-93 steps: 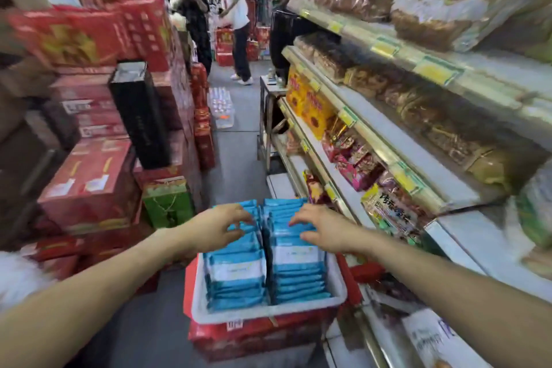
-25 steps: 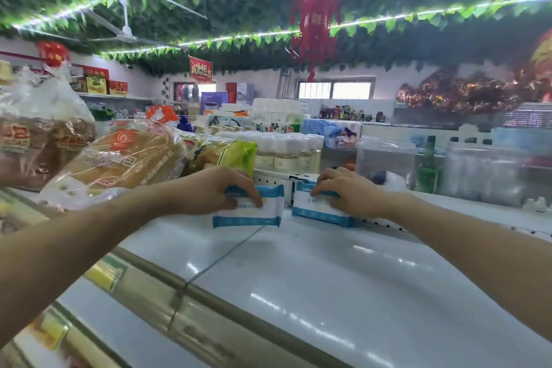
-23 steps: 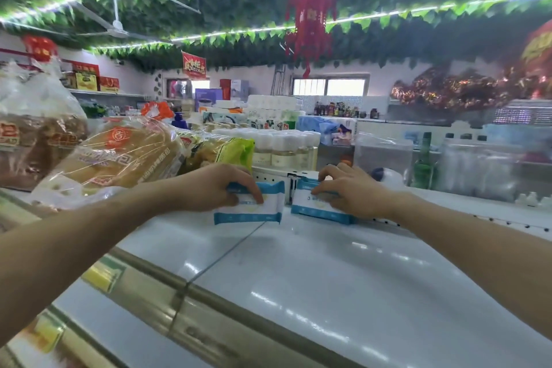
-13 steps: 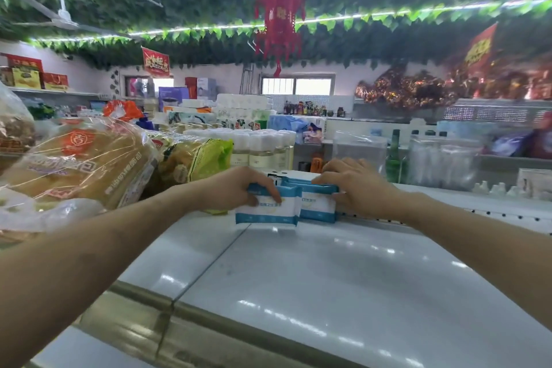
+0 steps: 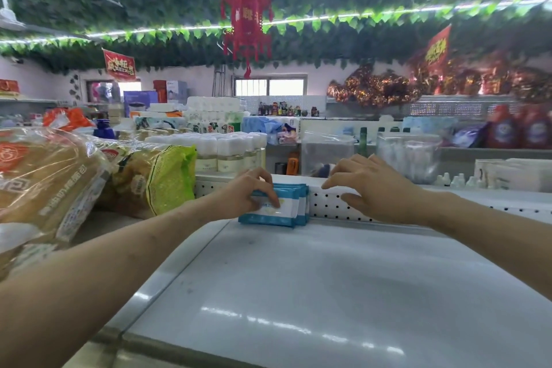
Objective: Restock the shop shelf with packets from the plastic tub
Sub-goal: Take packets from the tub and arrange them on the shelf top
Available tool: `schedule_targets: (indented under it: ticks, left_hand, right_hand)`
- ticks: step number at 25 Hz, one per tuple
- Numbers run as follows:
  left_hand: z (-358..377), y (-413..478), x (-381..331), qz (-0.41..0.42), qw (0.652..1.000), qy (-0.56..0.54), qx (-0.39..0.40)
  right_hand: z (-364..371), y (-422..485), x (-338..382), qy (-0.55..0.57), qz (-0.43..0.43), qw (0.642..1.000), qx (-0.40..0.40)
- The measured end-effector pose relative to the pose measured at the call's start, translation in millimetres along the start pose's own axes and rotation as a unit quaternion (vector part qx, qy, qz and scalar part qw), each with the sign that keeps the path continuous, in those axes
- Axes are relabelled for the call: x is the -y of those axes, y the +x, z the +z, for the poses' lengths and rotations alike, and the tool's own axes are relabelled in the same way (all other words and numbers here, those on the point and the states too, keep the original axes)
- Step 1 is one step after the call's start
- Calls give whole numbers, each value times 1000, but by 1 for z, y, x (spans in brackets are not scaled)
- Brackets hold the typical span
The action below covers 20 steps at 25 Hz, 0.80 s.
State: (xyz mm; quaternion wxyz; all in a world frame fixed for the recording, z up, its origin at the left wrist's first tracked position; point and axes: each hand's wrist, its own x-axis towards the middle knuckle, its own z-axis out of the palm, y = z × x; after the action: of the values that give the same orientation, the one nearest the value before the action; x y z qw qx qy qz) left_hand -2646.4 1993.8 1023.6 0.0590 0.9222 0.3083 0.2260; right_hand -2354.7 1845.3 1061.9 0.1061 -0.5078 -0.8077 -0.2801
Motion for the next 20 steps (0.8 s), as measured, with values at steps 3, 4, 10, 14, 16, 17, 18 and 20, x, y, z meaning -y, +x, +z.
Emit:
schedule_targets:
  ticks: [3,4,10,14,16,17,18,20]
  left_hand:
    - [4,-2,-2,-12,999,31,-3]
    - [4,-3,-4,-13,999,40,-2]
    - [-30,-34,-16,-34,999,42,-1]
    - [-87,-101,-35,-93,994,52,-23]
    - [-112,-146,-45,-138,987,73,-35]
    - [-122,-169,-51,-163,982,89,-41]
    - [-130,-192,-57,-186,976,106,-47]
    - [-143,-243,-71,-240,960,134,-59]
  right_hand:
    - [0,5,4,1,-13,1000,-2]
    - [0,8,7,-2,-21,1000,-1]
    - [-6,35,19,16,-72,997,6]
    - [-10,77,54,83,-121,989,-5]
    - [-11,100,88,134,-170,976,-26]
    - [-14,109,108,161,-194,967,-31]
    - [-17,117,128,182,-215,959,-29]
    - [-25,134,177,208,-257,943,-30]
